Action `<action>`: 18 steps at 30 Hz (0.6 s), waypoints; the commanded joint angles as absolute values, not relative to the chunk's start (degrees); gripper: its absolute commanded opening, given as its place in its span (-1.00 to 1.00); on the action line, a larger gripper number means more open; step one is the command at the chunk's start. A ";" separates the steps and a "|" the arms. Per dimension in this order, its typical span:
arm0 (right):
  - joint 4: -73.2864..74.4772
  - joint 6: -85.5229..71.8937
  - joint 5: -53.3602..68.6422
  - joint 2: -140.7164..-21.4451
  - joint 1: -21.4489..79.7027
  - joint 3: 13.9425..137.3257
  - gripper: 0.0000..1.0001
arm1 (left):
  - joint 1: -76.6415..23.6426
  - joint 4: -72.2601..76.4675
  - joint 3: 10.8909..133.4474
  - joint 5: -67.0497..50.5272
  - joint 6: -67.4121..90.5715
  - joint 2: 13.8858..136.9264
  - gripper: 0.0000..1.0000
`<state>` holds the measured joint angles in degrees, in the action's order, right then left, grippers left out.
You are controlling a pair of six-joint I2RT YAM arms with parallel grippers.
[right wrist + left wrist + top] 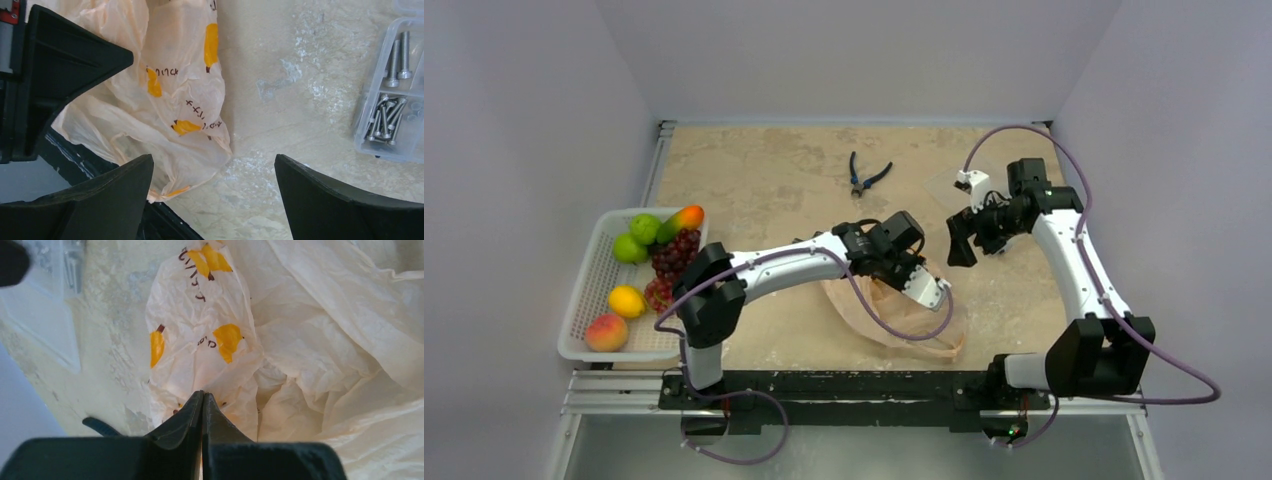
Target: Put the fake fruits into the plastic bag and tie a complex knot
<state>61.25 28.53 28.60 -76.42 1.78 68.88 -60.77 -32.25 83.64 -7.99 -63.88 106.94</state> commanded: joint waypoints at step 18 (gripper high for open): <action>42.44 22.69 43.51 -65.38 -0.49 55.34 0.93 | -45.59 -23.46 83.58 -25.99 -0.91 84.41 -1.00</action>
<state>46.87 23.18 44.51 -65.01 -1.69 56.58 -48.80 -26.87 84.44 -20.14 -14.72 84.60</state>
